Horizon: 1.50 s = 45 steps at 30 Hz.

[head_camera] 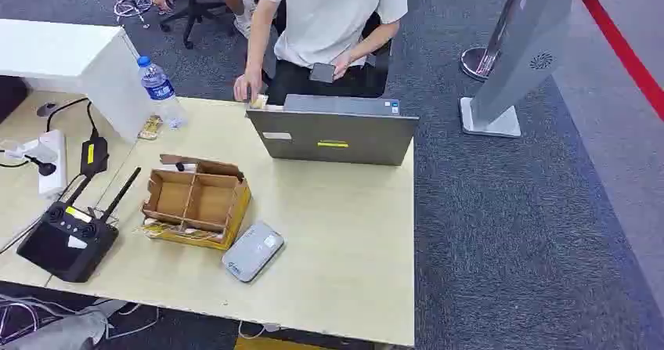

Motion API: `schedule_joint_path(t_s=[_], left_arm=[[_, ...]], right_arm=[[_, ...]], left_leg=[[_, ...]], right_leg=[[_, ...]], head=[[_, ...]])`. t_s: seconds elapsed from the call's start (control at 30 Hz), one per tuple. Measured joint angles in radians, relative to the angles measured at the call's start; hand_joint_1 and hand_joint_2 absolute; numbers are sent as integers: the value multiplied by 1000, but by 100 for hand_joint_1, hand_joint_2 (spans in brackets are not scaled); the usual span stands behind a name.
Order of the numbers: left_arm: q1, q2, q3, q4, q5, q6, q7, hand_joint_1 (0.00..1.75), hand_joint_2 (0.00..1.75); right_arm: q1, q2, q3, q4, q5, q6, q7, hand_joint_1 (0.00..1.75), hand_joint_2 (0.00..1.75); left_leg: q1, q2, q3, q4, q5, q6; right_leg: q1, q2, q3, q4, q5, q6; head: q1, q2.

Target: Pass the card to the sensor for recognition and then transmit it.

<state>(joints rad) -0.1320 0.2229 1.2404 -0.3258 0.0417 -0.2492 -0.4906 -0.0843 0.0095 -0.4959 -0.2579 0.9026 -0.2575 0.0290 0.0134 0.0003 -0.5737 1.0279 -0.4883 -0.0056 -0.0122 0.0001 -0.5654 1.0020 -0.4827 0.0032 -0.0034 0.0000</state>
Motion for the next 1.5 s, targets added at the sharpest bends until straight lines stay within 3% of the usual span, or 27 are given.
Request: schedule_joint_path(t_s=[0.2, 0.37, 0.5, 0.63, 0.77, 0.97, 1.5], left_arm=[[-42, 93, 75, -2, 106, -127, -57, 0, 175], [-84, 133, 119, -58, 173, -251, -98, 0, 175], [-122, 135, 149, -156, 206, -344, -124, 0, 175], [-155, 116, 154, -276, 192, -375, -137, 0, 175], [-178, 99, 121, -370, 139, -331, -138, 0, 175], [-213, 85, 10, -473, 33, -225, -124, 0, 175], [-375, 32, -381, -620, -340, 28, -11, 0, 175]], right_arm=[[-10, 4, -30, 12, 74, -13, 16, 0, 175], [-17, 5, -47, 19, 127, -15, 28, 0, 175], [-20, 7, -62, 26, 167, -16, 32, 0, 175], [-22, 10, -68, 29, 188, -16, 34, 0, 175], [-24, 13, -71, 32, 196, -16, 42, 0, 175], [-28, 16, -72, 35, 212, -16, 48, 0, 175], [-38, 29, -87, 41, 264, -14, 69, 0, 175]], left_leg=[[0, 0, 0, 0, 0, -1], [0, 0, 0, 0, 1, -1], [0, 0, 0, 0, 1, -1], [0, 1, 0, 0, 1, 0], [0, 2, 1, 0, 1, 0], [0, 2, 1, 0, 1, 0], [0, 4, 1, 1, 3, -1]], right_leg=[[0, 0, 0, 0, 0, 0], [0, 0, 0, 0, 0, 0], [0, 1, -1, 0, 0, 0], [0, 1, -1, 0, 0, 0], [0, 2, -1, 0, 1, -1], [0, 3, -2, 0, 1, -2], [0, 4, -2, 0, 4, -3]], head=[[1, 0], [0, 0], [1, 0], [1, 0], [1, 0], [1, 0], [1, 0]])
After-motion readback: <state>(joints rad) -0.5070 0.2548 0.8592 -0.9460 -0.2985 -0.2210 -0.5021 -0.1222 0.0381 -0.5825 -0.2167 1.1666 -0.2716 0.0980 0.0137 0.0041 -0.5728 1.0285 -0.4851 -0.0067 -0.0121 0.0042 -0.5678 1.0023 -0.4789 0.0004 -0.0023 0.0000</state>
